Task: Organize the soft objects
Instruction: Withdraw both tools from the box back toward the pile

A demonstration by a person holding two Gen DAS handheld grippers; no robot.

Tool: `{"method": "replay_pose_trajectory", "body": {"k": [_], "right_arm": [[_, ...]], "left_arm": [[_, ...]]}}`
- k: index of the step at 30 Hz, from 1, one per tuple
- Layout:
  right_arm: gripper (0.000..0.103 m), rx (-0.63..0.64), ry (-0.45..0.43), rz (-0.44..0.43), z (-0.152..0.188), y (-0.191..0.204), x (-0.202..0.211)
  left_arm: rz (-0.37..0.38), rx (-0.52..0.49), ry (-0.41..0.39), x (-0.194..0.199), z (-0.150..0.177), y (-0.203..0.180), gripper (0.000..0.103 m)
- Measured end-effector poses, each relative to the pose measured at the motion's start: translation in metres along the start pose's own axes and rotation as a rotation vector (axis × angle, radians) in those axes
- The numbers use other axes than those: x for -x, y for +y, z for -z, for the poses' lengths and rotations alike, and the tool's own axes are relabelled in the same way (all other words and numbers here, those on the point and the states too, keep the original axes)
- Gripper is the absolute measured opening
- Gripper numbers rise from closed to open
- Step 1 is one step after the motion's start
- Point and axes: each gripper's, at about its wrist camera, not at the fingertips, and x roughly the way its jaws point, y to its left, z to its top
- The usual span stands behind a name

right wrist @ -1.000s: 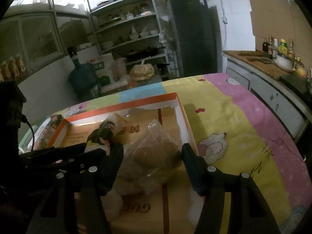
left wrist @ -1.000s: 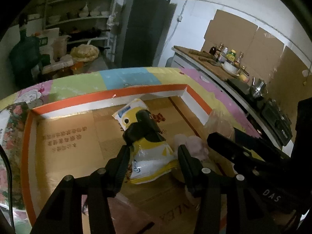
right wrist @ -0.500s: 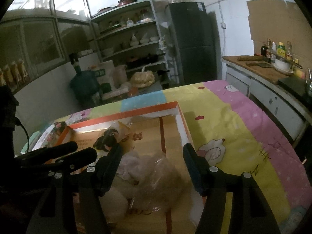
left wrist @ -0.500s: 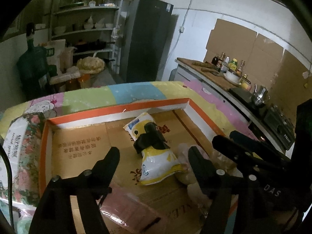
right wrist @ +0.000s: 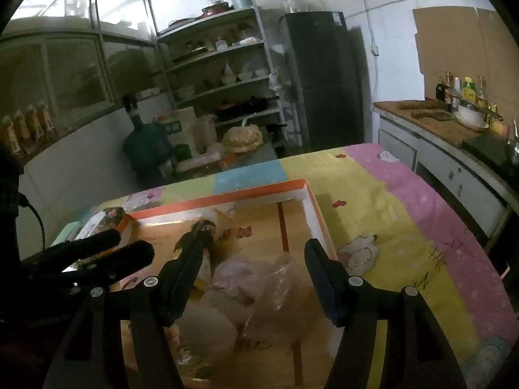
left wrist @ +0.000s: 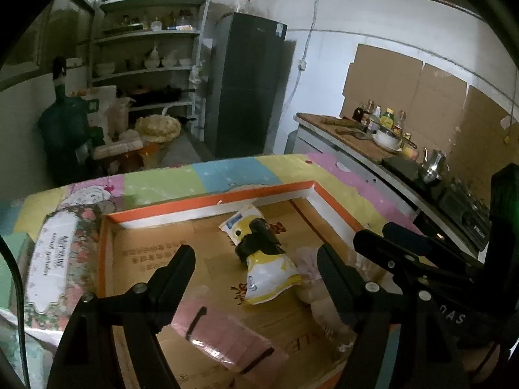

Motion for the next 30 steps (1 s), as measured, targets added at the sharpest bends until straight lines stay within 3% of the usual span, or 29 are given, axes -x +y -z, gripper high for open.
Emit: {"method": "replay_pose_trajectory", "body": {"k": [30], "right_arm": [[0.067,0.07,-0.051,0.021,0.0,0.054,0.044]], "left_arm": [[-0.046,0.044,-0.091,0.068,0.012,0.033,0.077]]}}
